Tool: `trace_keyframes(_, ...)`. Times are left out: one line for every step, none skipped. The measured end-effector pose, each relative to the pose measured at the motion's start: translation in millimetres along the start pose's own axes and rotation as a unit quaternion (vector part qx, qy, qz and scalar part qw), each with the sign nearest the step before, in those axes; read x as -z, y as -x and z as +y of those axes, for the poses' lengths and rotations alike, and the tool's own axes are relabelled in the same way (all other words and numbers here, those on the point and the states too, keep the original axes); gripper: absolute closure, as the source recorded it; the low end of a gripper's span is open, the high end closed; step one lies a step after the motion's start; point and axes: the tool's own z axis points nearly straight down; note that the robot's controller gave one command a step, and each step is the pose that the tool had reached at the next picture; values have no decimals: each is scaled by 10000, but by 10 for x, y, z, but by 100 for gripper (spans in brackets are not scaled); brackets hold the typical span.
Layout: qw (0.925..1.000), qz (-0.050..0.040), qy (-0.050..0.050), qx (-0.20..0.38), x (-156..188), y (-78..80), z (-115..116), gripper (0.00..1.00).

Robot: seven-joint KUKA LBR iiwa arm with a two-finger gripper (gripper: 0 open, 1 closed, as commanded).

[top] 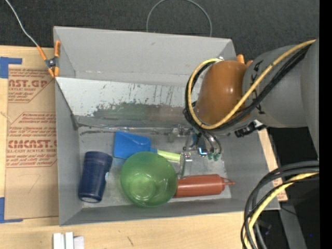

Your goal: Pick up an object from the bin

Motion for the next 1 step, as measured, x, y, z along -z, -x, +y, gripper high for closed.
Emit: trace_keyframes(10000, -36, 1, -2, 46, 18, 0, 0)
